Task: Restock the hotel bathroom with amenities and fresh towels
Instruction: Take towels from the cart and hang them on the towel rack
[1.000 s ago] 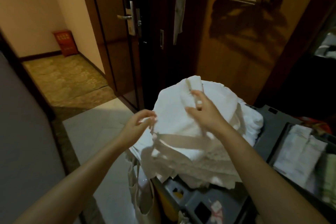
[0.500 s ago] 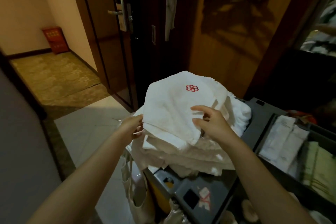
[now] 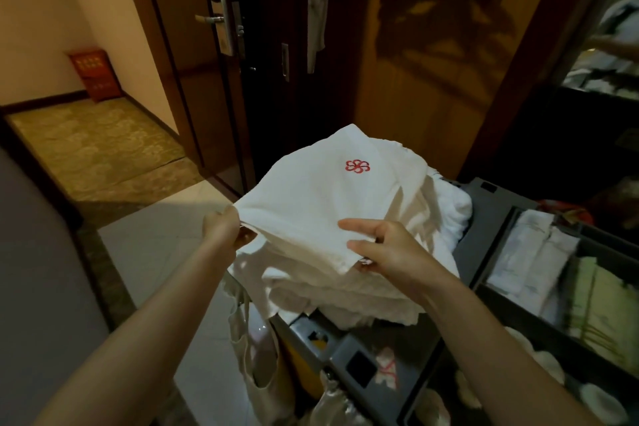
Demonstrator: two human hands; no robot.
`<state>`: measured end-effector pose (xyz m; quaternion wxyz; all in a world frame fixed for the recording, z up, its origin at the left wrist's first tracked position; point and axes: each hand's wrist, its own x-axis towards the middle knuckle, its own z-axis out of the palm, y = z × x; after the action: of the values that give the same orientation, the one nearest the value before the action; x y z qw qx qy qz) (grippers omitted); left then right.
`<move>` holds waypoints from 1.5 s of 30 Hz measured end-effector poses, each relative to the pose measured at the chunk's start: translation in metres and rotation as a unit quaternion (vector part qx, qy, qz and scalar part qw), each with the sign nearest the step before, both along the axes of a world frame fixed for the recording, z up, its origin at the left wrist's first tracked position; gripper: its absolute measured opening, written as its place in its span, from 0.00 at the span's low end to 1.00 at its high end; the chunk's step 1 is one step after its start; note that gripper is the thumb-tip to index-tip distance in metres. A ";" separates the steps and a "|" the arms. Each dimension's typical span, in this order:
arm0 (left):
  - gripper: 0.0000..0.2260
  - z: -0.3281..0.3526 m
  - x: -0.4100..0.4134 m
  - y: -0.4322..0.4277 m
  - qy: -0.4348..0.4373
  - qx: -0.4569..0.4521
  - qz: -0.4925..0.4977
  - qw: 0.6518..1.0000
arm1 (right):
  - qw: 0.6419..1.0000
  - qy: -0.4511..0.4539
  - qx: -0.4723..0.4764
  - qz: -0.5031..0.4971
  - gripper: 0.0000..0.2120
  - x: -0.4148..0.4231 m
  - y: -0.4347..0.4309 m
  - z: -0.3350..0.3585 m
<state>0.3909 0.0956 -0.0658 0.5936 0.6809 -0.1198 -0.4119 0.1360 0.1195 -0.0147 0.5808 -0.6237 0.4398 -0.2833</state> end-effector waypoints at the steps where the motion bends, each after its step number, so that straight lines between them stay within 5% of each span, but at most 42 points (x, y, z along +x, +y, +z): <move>1: 0.11 0.000 -0.002 0.003 -0.005 0.008 -0.004 1.000 | 1.000 0.006 0.002 0.006 0.18 0.000 0.003 -0.003; 6: 0.08 0.001 -0.004 0.010 -0.004 0.083 -0.140 0.987 | 0.993 0.102 -0.019 0.063 0.28 -0.009 0.001 -0.003; 9: 0.05 0.019 -0.017 0.012 -0.172 0.083 -0.174 0.966 | 0.982 0.150 0.001 0.116 0.29 -0.018 -0.004 0.005; 12: 0.17 0.026 -0.036 0.004 -0.315 -0.001 -0.182 0.931 | 0.983 0.154 -0.007 0.095 0.21 -0.023 -0.020 0.016; 17: 0.26 0.022 -0.075 -0.015 -0.606 -0.025 -0.261 0.751 | 0.998 0.027 0.028 -0.056 0.19 -0.033 -0.067 0.019; 23: 0.29 0.025 -0.113 -0.044 -0.723 -0.006 -0.365 0.586 | 0.943 -0.252 0.166 -0.142 0.22 -0.027 -0.109 0.021; 29: 0.31 0.007 -0.109 -0.046 -0.766 -0.005 -0.340 0.545 | 0.917 -0.319 0.164 -0.176 0.25 -0.007 -0.145 0.024; 36: 0.32 0.012 -0.114 -0.042 -0.740 -0.008 -0.360 0.568 | 0.921 -0.306 -0.047 -0.239 0.21 0.002 -0.138 0.005; 42: 0.37 0.015 -0.118 -0.040 -0.726 -0.042 -0.399 0.558 | 0.865 -0.409 0.181 -0.230 0.20 -0.006 -0.176 -0.006; 45: 0.34 0.015 -0.115 -0.042 -0.720 -0.049 -0.408 0.559 | 0.861 -0.396 0.191 -0.256 0.16 0.003 -0.188 0.004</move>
<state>0.2760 0.0533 -0.0508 0.1108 0.5992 -0.7925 0.0239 0.1390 -0.0686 -0.0111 0.7206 -0.2010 0.3623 -0.5560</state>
